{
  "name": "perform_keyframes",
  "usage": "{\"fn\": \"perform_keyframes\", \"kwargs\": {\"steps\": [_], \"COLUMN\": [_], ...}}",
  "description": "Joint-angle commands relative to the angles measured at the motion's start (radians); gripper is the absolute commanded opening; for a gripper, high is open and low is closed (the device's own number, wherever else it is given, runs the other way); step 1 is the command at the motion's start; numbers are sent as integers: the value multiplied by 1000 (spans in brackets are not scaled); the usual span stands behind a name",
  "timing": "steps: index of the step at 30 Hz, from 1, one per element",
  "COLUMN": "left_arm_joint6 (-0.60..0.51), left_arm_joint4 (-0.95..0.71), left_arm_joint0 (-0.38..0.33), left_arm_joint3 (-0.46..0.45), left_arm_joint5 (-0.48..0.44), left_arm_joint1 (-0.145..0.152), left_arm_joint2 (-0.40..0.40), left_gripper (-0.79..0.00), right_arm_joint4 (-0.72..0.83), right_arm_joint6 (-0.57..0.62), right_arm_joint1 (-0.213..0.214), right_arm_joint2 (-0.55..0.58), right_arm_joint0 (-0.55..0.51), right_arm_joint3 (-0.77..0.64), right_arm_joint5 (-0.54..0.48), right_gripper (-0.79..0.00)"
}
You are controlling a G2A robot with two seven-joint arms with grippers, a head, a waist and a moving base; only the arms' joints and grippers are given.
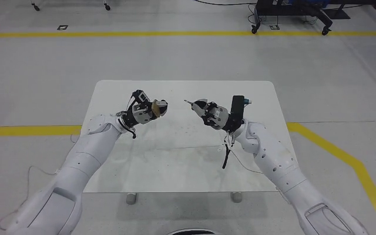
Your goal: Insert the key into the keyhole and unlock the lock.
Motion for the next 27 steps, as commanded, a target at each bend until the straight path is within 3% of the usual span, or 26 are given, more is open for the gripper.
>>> {"fn": "perform_keyframes", "kwargs": {"steps": [1,4,7,12,19,23,27], "left_arm_joint6": [0,12,130,266,426,455,454], "left_arm_joint4": [0,3,58,127,275,336,376], "left_arm_joint0": [0,2,31,67,22,-16,-51], "left_arm_joint3": [0,1,-27,-83,-116,-130,-132], "left_arm_joint5": [0,-4,-63,-99,25,91,115], "left_arm_joint1": [0,0,2,-6,-44,-69,-91], "left_arm_joint2": [0,-1,-13,-14,57,98,120], "left_gripper": [-785,-785,-785,-785,-785,-785,-785], "right_arm_joint4": [0,0,1,-168,-532,-781,-857], "right_arm_joint6": [0,0,5,28,61,115,107], "right_arm_joint1": [0,0,0,21,87,121,141], "right_arm_joint2": [0,0,3,56,231,325,402], "right_arm_joint0": [0,0,-5,-69,-277,-409,-518], "right_arm_joint3": [0,0,-7,-91,-362,-537,-651], "right_arm_joint5": [0,0,19,128,239,292,306], "right_gripper": [-785,-785,-785,-785,-785,-785,-785]}}
